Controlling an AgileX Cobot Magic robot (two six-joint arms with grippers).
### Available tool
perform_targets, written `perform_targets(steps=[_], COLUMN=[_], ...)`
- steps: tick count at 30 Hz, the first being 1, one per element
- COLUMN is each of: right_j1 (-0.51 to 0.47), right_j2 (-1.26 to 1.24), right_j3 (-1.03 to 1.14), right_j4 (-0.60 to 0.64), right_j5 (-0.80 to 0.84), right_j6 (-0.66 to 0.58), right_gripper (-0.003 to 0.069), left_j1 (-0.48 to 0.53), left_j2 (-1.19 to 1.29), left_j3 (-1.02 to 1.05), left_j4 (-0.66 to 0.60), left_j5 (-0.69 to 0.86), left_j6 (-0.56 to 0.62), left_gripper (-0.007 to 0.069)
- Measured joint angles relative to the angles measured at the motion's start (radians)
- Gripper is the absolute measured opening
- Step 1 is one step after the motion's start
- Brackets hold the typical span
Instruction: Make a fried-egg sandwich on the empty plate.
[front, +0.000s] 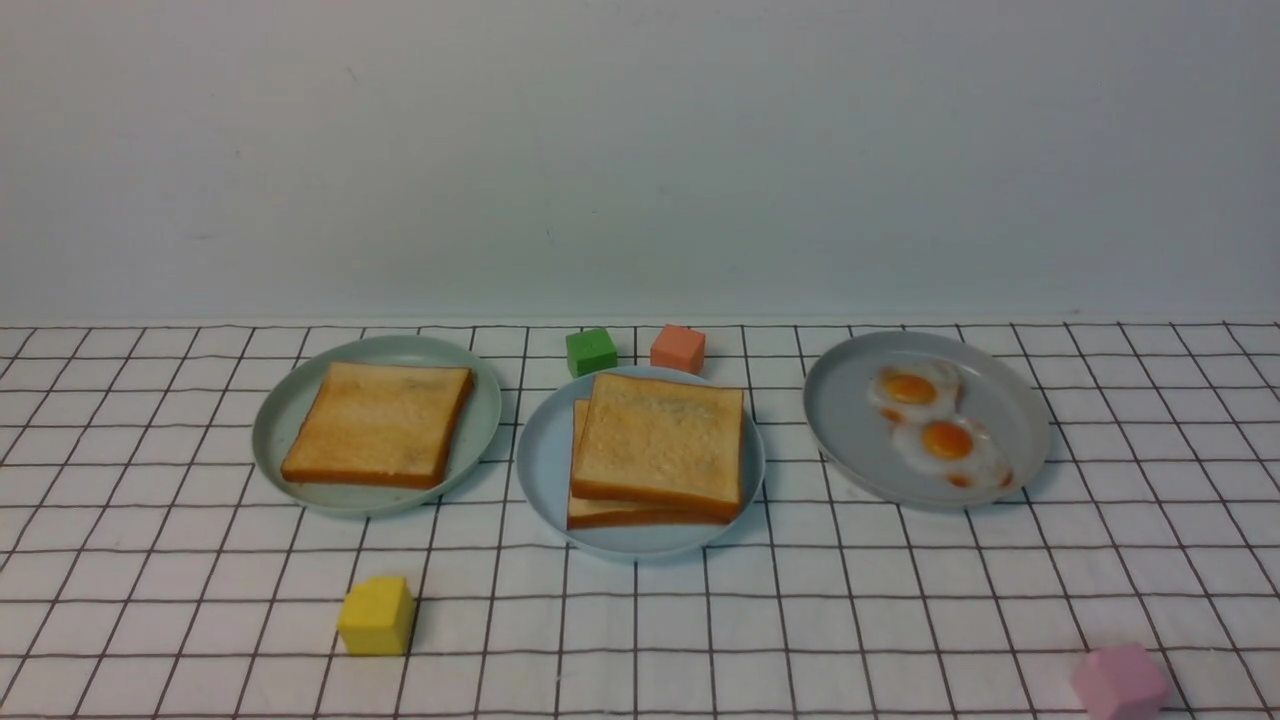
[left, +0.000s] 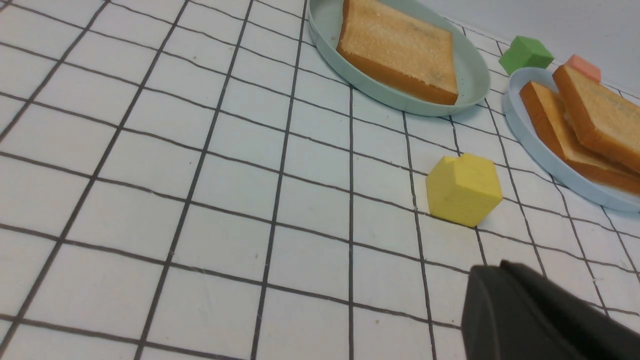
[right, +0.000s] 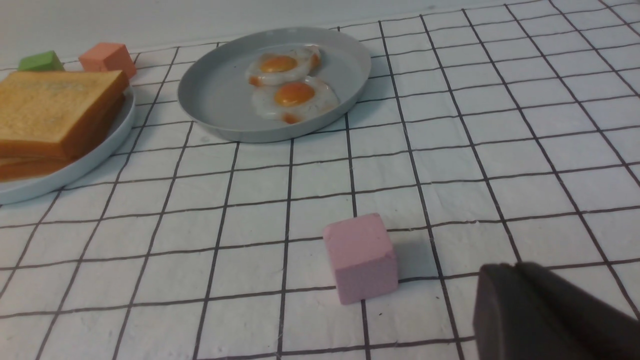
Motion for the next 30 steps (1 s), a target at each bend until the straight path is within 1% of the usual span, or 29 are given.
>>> perform_targets(steps=[30], right_j1=[0.000], right_j2=[0.000], right_j3=[0.000], right_j4=[0.000], right_j5=[0.000], right_j6=[0.001], right_gripper=[0.0072], left_j1=[0.008], left_j2=[0.000], left_j3=[0.000], left_j4=[0.002], left_j5=[-0.001], left_j6=[-0.003], left_gripper=[-0.0013])
